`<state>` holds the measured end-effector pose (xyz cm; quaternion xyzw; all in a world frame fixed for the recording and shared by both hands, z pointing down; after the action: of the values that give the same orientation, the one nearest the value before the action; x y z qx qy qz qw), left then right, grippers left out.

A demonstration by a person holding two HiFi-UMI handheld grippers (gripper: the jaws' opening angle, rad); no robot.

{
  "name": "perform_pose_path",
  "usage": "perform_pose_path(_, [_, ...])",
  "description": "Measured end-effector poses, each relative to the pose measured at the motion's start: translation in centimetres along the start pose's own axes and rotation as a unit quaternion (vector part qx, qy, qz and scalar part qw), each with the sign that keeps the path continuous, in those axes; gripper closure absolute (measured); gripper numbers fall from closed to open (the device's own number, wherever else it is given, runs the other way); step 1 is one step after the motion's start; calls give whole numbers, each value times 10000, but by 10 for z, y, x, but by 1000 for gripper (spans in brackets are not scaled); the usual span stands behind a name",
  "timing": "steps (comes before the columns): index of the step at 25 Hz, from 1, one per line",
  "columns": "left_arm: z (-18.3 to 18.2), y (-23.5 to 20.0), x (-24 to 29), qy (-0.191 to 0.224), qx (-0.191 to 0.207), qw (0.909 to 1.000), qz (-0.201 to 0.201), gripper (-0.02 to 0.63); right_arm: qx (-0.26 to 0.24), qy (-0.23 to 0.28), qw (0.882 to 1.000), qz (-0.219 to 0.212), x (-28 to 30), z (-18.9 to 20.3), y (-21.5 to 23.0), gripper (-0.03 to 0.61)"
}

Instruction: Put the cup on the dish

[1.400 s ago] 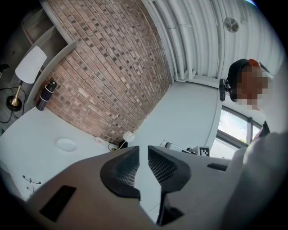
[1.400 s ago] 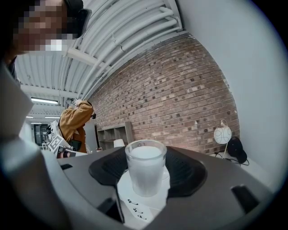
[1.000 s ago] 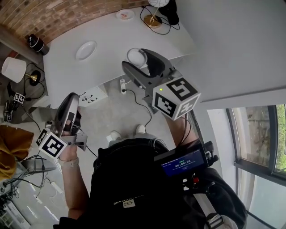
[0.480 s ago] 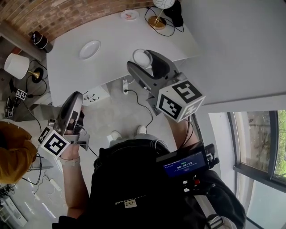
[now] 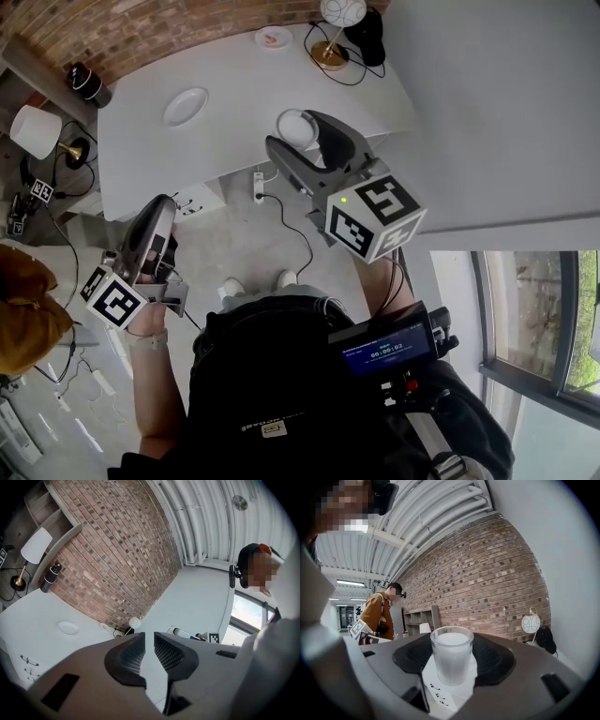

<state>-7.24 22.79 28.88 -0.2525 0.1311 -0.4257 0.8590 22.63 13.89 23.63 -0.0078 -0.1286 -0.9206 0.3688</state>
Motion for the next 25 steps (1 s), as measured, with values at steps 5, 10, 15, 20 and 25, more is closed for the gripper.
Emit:
perform_pose_path(5, [14,19,14,82,29,9999,-121,552,-53,-58,9998,-173,-12,-1,19,316])
perform_pose_path(10, [25,31,22,129,26,9996,-267,552,-41,-137,9995,-275,-20,3,34,316])
perform_pose_path(15, [29,30,21,174,15,9994,-286,552,-46,-193,9994,-277,-21,5,37,316])
perform_pose_path(20, [26,19,24,182,-52,9995,-250,552,-32,-229,9995,-225,-10,3,39,316])
perform_pose_path(25, [18,-10,30,134,-173,9996,-170,552,-38,-309,9995,-93,13,4,40,316])
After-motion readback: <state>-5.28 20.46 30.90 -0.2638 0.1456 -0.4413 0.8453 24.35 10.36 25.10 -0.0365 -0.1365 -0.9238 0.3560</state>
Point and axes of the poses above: the fingertips, and each gripper's own axes: x forward along the fingers, y to its right, z out of its underside, the point moved 9 cm from there along -x, backward along the fingers, and after that the axes turned 5 degrees about x, right-handed, at the moved point
